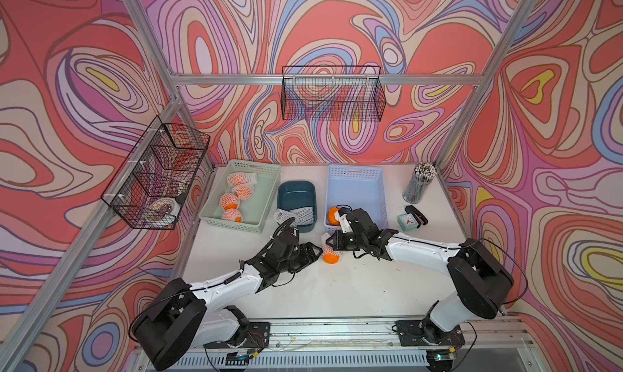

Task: Remove foam nets from oranges
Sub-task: Remove the foam net from the orange.

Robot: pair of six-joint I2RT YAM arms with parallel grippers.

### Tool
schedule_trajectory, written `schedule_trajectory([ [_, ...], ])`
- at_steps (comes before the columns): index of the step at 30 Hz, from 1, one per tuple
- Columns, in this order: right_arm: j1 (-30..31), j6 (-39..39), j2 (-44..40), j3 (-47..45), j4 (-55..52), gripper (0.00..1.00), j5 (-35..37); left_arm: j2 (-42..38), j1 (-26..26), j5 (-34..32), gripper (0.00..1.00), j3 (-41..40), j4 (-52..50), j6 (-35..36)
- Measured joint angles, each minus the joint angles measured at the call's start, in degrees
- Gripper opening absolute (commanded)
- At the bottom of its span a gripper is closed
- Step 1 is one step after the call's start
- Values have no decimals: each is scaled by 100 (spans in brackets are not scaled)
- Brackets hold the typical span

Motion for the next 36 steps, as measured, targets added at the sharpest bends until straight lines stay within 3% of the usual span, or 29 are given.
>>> schedule_trajectory([
  [14,4,-173,-304,-553,1141,0,-457,553,289,310,65,-2,1270,-129],
  [29,37,-273,-306,-730,1368,0,-424,1058,450,538,67,76,1733,-170],
  [36,37,-293,-297,-776,1541,0,-442,1333,452,627,53,380,1849,-195],
])
